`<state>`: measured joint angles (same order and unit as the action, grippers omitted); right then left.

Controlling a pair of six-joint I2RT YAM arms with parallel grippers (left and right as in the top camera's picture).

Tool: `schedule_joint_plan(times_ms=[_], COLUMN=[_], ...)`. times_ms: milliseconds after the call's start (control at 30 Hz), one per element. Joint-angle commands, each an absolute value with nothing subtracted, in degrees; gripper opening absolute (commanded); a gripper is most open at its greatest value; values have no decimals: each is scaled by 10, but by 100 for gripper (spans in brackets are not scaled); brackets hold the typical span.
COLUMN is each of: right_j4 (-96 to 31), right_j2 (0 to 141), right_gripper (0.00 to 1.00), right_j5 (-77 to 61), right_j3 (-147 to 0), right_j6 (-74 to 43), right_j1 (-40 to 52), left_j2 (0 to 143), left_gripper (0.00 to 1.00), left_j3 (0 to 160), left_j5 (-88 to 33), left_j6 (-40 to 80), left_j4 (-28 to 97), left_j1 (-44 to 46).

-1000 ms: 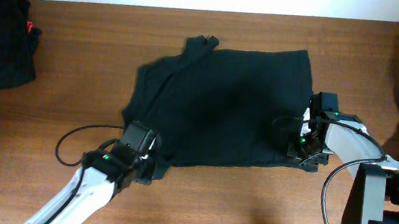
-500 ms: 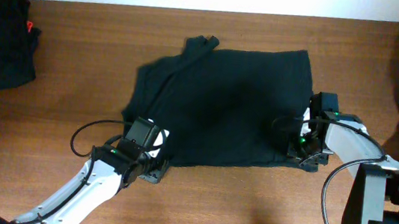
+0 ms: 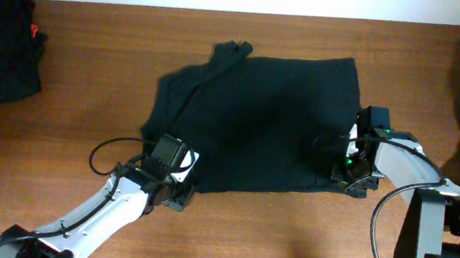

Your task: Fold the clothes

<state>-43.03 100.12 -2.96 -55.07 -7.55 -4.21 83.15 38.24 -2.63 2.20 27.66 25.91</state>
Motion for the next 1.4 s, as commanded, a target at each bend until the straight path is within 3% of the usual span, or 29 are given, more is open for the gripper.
schedule_joint_plan(times_ms=[0, 533, 767, 900, 1033, 1167, 1367], right_j4=[-426, -426, -426, -426, -427, -426, -426], right_j2=[1009, 1009, 1009, 1009, 1009, 1009, 1009], right_gripper=[27, 27, 27, 27, 27, 27, 27], right_j5=[-52, -52, -52, -52, -52, -52, -52], right_j3=[-536, -536, -536, -536, -536, -536, -536], right_j6=[-79, -79, -80, -79, -79, -80, -79], right_j1=[-42, -42, -42, -42, -42, -42, -42], left_j2=[832, 832, 833, 834, 838, 854, 870], left_gripper=[0, 1, 8, 18, 39, 67, 69], left_j3=[416, 526, 527, 527, 527, 527, 527], left_j5=[-11, 121, 118, 118, 112, 93, 79], left_j6=[13, -51, -51, -51, -56, -93, -89], left_j4=[288, 375, 347, 305, 282, 259, 298], left_j1=[258, 259, 259, 259, 259, 259, 259])
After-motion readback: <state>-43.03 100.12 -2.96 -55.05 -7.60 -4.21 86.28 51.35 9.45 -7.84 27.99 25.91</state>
